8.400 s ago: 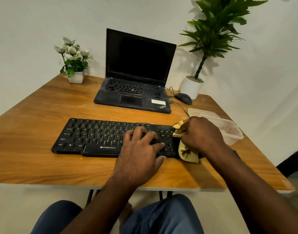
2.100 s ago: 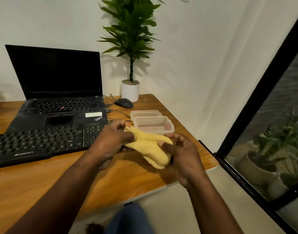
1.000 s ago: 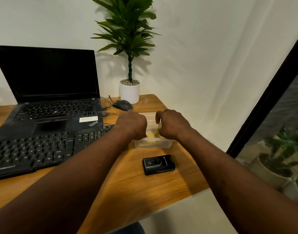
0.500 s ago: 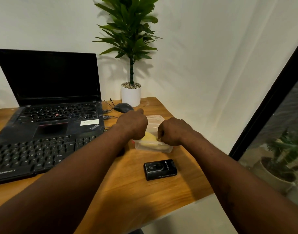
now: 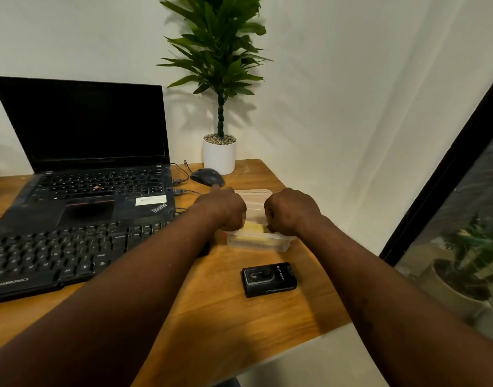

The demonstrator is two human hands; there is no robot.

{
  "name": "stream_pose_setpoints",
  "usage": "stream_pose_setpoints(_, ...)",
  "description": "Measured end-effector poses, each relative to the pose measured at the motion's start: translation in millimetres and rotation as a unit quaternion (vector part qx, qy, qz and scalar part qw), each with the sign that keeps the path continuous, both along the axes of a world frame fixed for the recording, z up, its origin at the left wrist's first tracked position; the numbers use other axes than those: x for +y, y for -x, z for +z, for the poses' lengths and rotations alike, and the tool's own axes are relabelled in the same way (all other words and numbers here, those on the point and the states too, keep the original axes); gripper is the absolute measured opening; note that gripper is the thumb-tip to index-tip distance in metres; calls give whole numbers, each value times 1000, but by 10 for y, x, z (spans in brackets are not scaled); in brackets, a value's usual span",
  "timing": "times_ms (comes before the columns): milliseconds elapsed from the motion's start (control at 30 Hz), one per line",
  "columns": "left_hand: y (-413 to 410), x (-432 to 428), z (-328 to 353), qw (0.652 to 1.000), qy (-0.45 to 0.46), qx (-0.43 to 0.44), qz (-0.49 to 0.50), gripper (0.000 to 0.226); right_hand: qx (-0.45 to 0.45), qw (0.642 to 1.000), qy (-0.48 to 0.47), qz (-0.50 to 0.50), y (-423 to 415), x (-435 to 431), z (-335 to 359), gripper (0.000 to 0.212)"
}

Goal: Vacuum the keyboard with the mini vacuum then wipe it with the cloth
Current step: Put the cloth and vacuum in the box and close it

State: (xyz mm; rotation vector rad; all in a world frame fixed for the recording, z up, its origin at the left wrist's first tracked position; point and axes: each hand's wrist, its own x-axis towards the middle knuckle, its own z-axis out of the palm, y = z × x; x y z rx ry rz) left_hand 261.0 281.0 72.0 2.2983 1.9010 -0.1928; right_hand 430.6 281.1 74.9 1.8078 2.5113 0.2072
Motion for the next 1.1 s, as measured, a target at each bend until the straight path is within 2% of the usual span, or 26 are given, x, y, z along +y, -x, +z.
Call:
stream_pose_setpoints(100, 63, 12, -66, 998, -21, -60, 16, 9, 25, 1000, -14, -3, -46, -1, -47, 25)
stream_pose_setpoints(167, 86, -42, -71, 998, -29, -56, 7, 20, 47, 999, -26, 7, -65, -39, -53, 14)
stream_pose_setpoints(233, 83, -172, -78, 993, -81, -84, 20, 27, 85, 994, -59, 25, -84, -130, -16, 7)
stream_pose_setpoints(267, 72, -289, -95, 983, -134, -119, 33, 26, 119, 989, -83, 37, -102, -207, 8, 8)
stream_pose_setpoints(333, 34, -605, -178, 939, -283, -191, 38, 25, 218, 969, -107, 53, -147, -452, 52, 12)
stream_pose_setpoints(400, -28, -963, -286, 898, -362, -249, 11, 23, 300, 949, -78, 61, -212, -758, 47, 12)
stream_pose_setpoints(433, -44, -1109, -353, 895, -351, -275, -6, 23, 316, 945, -58, 60, -259, -901, 24, 12)
stream_pose_setpoints(500, -65, -1358, -475, 917, -270, -293, -23, 32, 309, 950, -24, 42, -382, -1133, -58, 16)
stream_pose_setpoints(633, -13, -1536, -661, 962, -148, -228, -12, 75, 264, 963, 59, -18, -597, -1371, -272, 58)
stream_pose_setpoints(700, -4, -1562, -622, 961, -140, -237, -1, 76, 231, 968, 93, -10, -608, -1407, -365, 76)
stream_pose_setpoints(733, -3, -1574, -578, 958, -146, -245, 3, 73, 229, 969, 96, -1, -604, -1407, -389, 79)
stream_pose_setpoints(867, 31, -1537, -385, 956, -154, -249, -13, 69, 259, 964, 46, 38, -595, -1328, -251, 71)
stream_pose_setpoints(967, 129, -1259, -222, 950, -161, -267, 5, 73, 293, 955, 2, 50, -561, -1153, -29, 58)
stream_pose_setpoints(1100, 126, -791, 9, 964, -166, -209, 0, 64, 271, 962, 5, 37, -463, -690, 125, 54)
